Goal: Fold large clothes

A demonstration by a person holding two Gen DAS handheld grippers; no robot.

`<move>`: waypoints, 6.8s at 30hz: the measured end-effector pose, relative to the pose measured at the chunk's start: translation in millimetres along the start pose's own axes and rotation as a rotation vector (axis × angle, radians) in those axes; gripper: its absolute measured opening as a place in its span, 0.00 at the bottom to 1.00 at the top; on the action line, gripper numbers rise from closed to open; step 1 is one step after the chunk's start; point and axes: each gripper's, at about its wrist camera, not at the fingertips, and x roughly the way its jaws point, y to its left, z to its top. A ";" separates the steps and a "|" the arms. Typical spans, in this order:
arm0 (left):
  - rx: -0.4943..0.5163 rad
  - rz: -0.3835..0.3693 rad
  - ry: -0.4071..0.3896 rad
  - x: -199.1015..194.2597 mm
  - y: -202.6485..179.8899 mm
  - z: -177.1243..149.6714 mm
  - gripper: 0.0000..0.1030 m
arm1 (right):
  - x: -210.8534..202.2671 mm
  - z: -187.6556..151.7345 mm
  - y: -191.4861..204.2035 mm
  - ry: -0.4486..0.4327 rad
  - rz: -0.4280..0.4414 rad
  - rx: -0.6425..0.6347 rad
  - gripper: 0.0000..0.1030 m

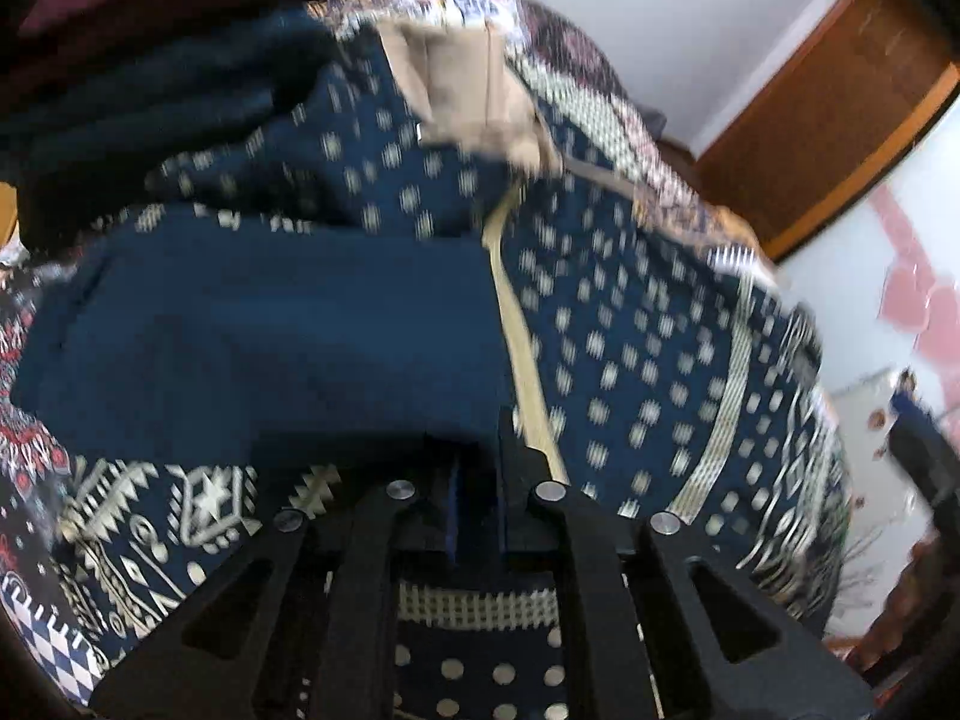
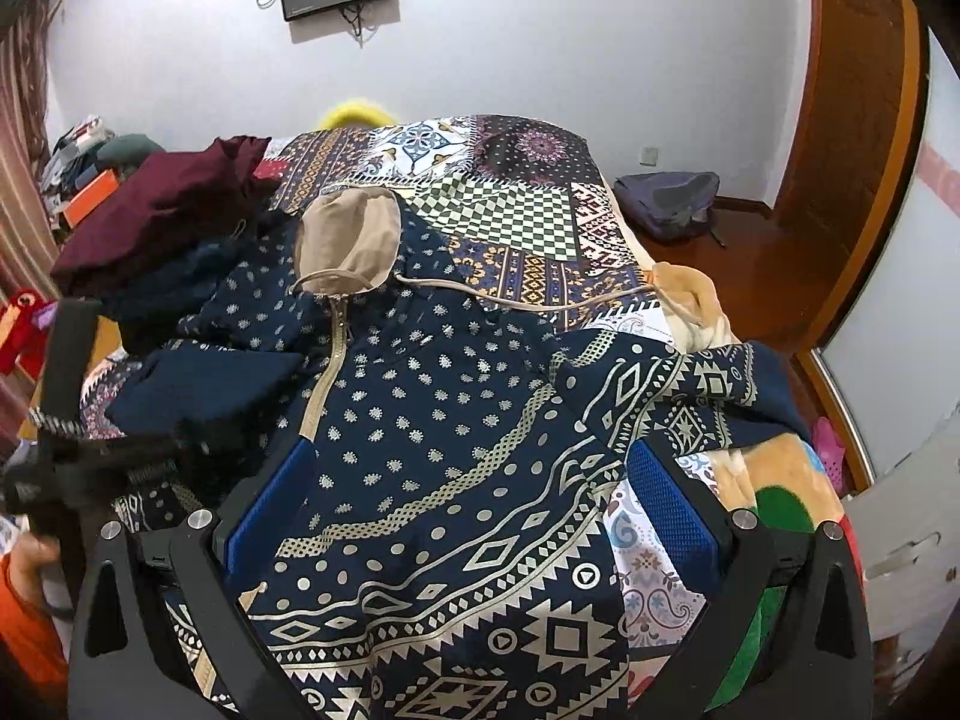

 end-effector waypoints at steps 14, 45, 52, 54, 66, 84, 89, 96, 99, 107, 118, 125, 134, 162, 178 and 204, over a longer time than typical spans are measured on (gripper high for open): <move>0.020 0.081 -0.166 -96.6 38.7 -28.6 0.55 | -7.2 28.1 65.6 -0.041 0.052 -0.180 1.00; -0.244 0.343 -0.302 -164.1 216.2 -93.0 0.77 | 163.5 -11.5 338.5 0.293 0.205 -0.734 0.90; -0.245 0.332 -0.269 -151.5 216.2 -92.6 0.77 | 165.2 -8.8 329.0 0.274 0.223 -0.694 0.50; -0.240 0.334 -0.259 -148.9 213.9 -92.6 0.77 | 153.4 -6.3 325.3 0.249 0.252 -0.707 0.25; -0.146 0.326 -0.166 -119.7 176.3 -81.6 0.80 | 76.1 36.5 244.9 0.108 0.397 -0.550 0.12; -0.163 0.545 -0.079 -50.8 168.8 -43.3 0.87 | 28.8 75.0 50.6 -0.054 0.240 -0.171 0.12; -0.235 0.540 -0.105 -54.7 180.4 -43.4 0.88 | 50.3 46.6 6.9 0.055 0.202 -0.083 0.12; -0.217 0.577 -0.089 -48.1 175.9 -45.2 0.89 | 72.1 -1.8 -34.8 0.197 0.192 0.040 0.12; -0.212 0.582 -0.086 -47.0 174.1 -45.8 0.89 | 70.0 -12.0 -45.4 0.208 0.177 0.068 0.12; -0.208 0.593 -0.070 -46.2 170.3 -46.7 0.90 | 44.7 -18.0 -69.2 0.152 0.115 0.101 0.13; -0.155 0.491 -0.124 -88.4 126.9 -56.3 0.90 | -1.0 -5.0 -110.6 0.030 0.061 0.161 0.31; -0.061 0.438 -0.235 -119.3 77.2 -29.6 0.90 | -12.8 0.0 -171.3 -0.035 0.044 0.350 0.52; -0.007 0.321 -0.247 -99.9 31.1 4.2 0.91 | 55.2 -33.6 -243.2 0.113 0.146 0.691 0.52; -0.024 0.320 -0.147 -57.7 37.0 -6.4 0.91 | 58.9 -1.5 -248.9 0.053 0.083 0.681 0.07; -0.019 0.313 -0.178 -80.6 50.0 -23.5 0.91 | -10.2 53.6 -87.1 -0.091 0.298 0.202 0.06; -0.005 0.293 -0.125 -61.1 37.9 -35.4 0.91 | 12.1 16.5 -123.8 0.051 0.274 0.419 0.52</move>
